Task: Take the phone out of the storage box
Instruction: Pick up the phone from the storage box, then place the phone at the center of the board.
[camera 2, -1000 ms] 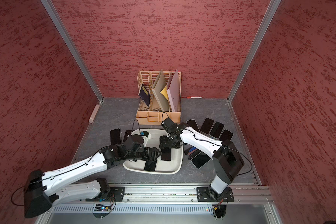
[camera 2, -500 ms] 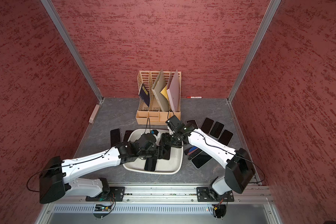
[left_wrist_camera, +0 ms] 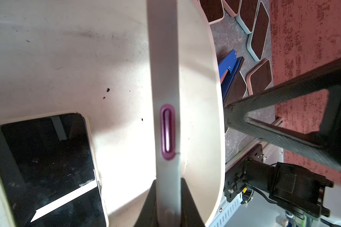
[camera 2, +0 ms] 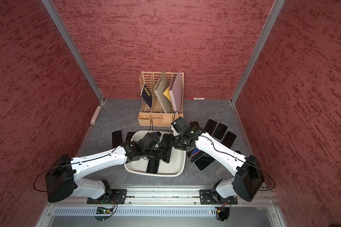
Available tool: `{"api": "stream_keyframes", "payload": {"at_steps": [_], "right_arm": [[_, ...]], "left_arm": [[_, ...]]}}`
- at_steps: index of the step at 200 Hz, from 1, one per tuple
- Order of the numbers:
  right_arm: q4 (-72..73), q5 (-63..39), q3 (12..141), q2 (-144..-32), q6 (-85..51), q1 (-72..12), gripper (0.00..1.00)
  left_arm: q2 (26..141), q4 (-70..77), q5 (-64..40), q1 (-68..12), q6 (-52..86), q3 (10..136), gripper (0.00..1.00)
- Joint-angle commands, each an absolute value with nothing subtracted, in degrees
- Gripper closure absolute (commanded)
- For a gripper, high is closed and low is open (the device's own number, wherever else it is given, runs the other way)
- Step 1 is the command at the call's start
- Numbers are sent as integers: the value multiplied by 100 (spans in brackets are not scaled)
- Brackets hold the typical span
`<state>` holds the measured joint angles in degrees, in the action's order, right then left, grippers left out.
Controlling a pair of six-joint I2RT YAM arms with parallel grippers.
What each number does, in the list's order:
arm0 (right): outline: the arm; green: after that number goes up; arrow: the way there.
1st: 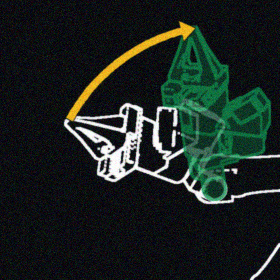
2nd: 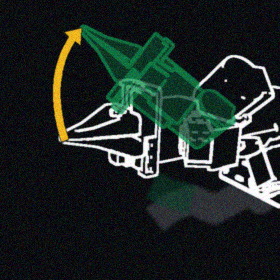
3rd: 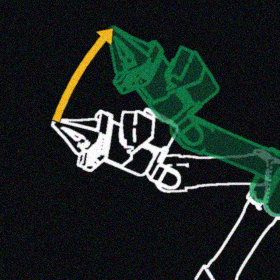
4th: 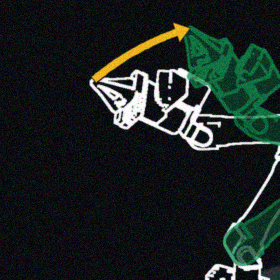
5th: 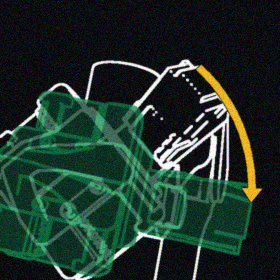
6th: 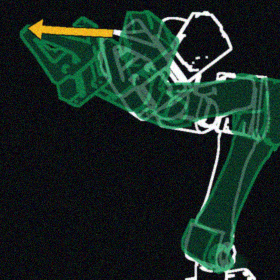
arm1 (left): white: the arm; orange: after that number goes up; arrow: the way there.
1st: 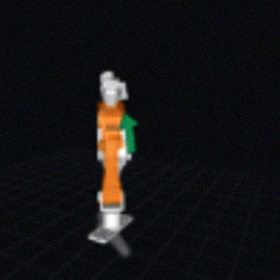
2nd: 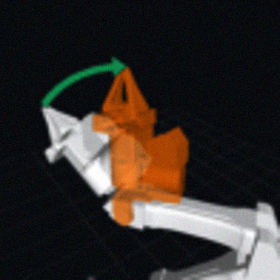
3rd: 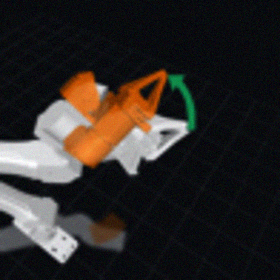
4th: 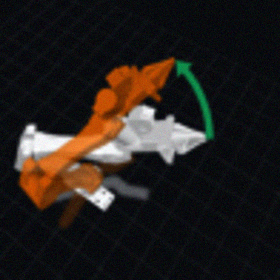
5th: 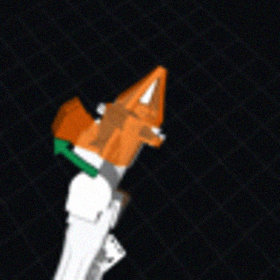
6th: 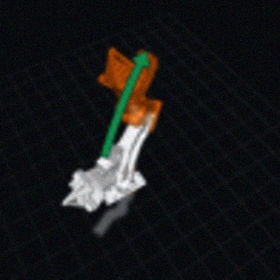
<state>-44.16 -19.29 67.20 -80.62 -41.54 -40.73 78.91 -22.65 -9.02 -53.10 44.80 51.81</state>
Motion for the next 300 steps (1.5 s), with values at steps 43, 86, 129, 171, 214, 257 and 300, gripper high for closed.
{"api": "stream_keyframes", "payload": {"at_steps": [43, 86, 129, 171, 214, 257, 300], "right_arm": [[-4315, -2068, 6101, -7361, -3876, -3551, 2], [-3836, -2496, 5655, -7399, -4088, -3551, 2], [-3639, -2694, 5797, -7694, -4122, -3562, 2], [-3793, -2755, 6013, -7808, -4013, -3753, 2], [-4916, -2072, 6749, -8532, -3570, -4217, 2], [-4997, -1935, 7076, -8971, -3594, -4431, 2], [-4967, -1864, 7115, -9337, -3750, -4487, 2]], "left_arm": [[5878, -3976, -632, -3852, 4527, 5129, 100], [4421, -6253, -441, -2062, 4301, 5061, 100], [4267, -6714, -1039, -1125, 4052, 4463, 100], [4480, -5348, -1784, -936, 4414, 3294, 100], [5016, -4804, -1934, -879, 4548, 3104, 100], [4429, -4895, -2022, -684, 4655, 3368, 100], [4342, -6124, -2413, 53, 3821, 4178, 100]]}}
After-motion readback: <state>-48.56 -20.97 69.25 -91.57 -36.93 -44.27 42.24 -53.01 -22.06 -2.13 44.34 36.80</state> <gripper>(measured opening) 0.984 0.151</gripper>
